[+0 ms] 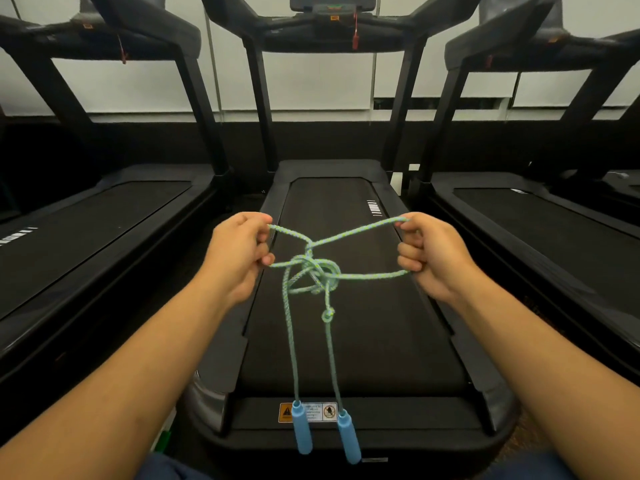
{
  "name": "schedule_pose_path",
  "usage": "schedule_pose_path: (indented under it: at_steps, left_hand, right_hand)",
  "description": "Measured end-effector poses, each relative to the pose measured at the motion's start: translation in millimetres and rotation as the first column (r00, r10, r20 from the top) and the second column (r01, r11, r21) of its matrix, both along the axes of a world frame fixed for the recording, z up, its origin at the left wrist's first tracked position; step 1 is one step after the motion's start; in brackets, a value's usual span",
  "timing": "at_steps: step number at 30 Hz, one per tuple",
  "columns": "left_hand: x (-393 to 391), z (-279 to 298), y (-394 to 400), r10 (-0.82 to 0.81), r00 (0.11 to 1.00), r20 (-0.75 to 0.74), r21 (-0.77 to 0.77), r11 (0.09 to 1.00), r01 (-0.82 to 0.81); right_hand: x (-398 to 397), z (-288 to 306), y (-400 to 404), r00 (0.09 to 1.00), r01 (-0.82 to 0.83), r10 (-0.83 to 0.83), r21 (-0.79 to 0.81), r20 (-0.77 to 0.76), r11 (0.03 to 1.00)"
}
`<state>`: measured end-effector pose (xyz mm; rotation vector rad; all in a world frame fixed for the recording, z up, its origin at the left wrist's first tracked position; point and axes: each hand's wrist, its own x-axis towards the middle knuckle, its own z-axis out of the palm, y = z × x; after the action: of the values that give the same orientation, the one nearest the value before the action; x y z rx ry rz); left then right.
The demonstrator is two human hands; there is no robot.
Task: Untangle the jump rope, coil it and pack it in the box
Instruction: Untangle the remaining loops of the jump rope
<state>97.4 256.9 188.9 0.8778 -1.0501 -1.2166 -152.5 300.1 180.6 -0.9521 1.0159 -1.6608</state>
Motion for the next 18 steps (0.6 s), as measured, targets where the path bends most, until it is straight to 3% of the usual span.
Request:
schedule_pose_path:
  at_steps: [4,9,11,13,15,18]
  left_hand:
    - [7,5,-2,-0.028,0.997,-0.072,-0.026,0.999,0.026]
    - [0,8,5,-0.224,0.961,-0.161,-0.079,0.974,0.214]
    - [-6,10,9,-0.292,0.933,-0.209,-0.074,0.956,0.283]
    - [-11,12,12,-0.331,0.909,-0.253,-0.058,0.943,0.327]
    - [-17,12,14,-0.355,0.888,-0.292,-0.041,0.933,0.359]
    - [-23,14,15,-0.348,0.866,-0.359,-0.008,0.929,0.37]
  right_hand:
    - [-7,4,-1,0.998,0.038,-0.04,-0.044,-0.04,0.998]
    - [4,-7,-2,0.92,0.083,-0.111,-0.088,-0.376,0.993]
    - [8,-13,-3,0.816,0.09,-0.133,-0.104,-0.563,0.991]
    - [16,-18,-1,0.656,0.075,-0.145,-0.128,-0.74,0.989]
    - [31,-14,10,0.548,0.041,-0.264,-0.289,-0.794,0.956]
    - [54,-4,28,0.494,-0.135,-0.422,-0.547,-0.76,0.827]
